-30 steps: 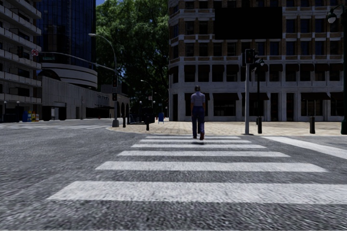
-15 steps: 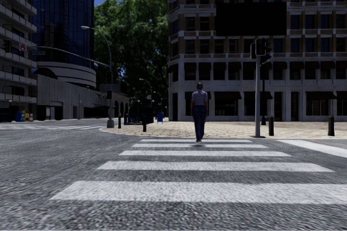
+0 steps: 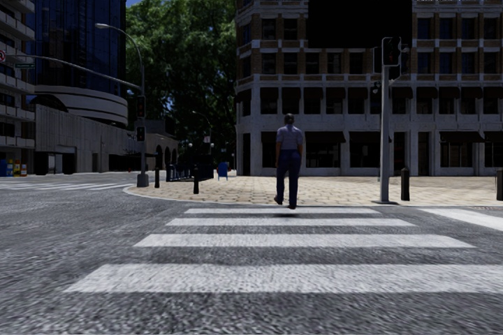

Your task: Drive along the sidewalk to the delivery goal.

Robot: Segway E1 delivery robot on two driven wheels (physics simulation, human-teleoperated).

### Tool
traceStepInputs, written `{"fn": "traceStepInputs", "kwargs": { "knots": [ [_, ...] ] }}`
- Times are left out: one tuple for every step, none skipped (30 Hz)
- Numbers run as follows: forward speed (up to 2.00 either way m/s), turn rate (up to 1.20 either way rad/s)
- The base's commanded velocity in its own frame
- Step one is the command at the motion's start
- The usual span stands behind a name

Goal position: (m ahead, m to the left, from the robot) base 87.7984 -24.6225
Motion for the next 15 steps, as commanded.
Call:
{"fn": "traceStepInputs", "kwargs": {
  "knots": [
    [2.00, 0.00],
    [2.00, 0.00],
    [2.00, 0.00],
    [2.00, 0.00],
    [2.00, 0.00],
    [2.00, 0.00],
    [2.00, 0.00],
    [2.00, 0.00],
    [2.00, 0.00],
    [2.00, 0.00],
    [2.00, 0.00],
    [2.00, 0.00],
    [2.00, 0.00],
    [2.00, 0.00],
    [2.00, 0.00]
  ]
}}
